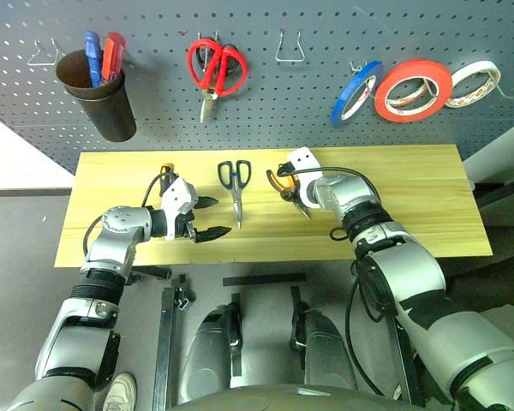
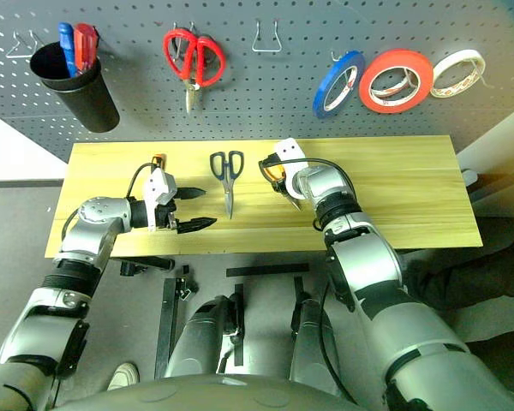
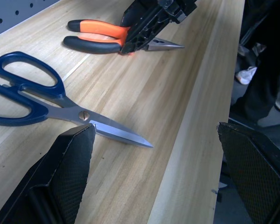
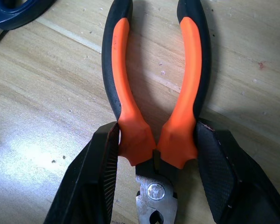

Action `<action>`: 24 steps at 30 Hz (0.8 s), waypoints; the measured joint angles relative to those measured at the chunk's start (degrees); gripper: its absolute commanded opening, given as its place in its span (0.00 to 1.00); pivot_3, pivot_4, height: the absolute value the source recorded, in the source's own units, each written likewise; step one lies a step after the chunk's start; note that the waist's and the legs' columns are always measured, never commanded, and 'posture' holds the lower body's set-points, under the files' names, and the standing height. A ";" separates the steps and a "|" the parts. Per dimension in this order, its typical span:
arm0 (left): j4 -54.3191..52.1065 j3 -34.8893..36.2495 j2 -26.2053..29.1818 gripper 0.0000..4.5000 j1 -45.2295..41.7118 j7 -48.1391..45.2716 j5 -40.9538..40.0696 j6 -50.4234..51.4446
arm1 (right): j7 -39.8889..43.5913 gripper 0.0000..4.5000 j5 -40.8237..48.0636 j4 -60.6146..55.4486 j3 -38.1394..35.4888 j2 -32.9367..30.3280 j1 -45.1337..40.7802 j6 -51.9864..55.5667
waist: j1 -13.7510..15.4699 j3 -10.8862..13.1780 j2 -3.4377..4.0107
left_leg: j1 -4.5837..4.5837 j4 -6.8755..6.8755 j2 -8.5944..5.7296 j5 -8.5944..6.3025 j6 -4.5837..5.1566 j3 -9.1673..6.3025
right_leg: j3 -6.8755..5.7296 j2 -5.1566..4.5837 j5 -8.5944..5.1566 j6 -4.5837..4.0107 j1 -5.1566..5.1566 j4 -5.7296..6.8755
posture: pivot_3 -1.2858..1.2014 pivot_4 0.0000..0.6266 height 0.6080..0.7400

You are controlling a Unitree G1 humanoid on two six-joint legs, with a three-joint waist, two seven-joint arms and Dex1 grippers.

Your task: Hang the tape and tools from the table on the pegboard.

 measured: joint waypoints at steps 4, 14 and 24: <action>-0.08 0.20 -0.79 0.98 -0.01 -1.65 -1.24 -0.92 | 3.74 0.46 -0.75 -3.64 1.65 -1.54 1.55 1.14 | 0.18 -0.02 -0.01 | -0.06 0.01 -0.01 0.00 0.00 0.00 | -0.01 0.00 0.00 0.00 -0.01 -0.03 | 0.59 0.45 0.78; -5.14 6.94 -2.16 0.98 0.45 -9.18 -14.07 -0.78 | 14.91 0.46 14.83 -63.38 -6.10 -10.47 22.19 26.60 | 0.15 -0.77 -0.16 | -0.32 -0.01 0.00 0.01 -0.01 -0.05 | -0.08 0.02 0.01 0.00 -0.18 -0.09 | 0.59 0.32 0.78; -11.26 13.72 -2.31 0.98 0.13 -7.48 -23.20 3.91 | 9.99 0.46 29.88 -80.87 -21.17 -9.32 17.94 33.24 | 1.57 -4.15 -0.44 | -0.24 -0.01 -0.02 0.01 -0.02 -0.06 | -0.08 0.06 0.01 0.00 -0.01 -0.21 | 0.59 0.20 0.78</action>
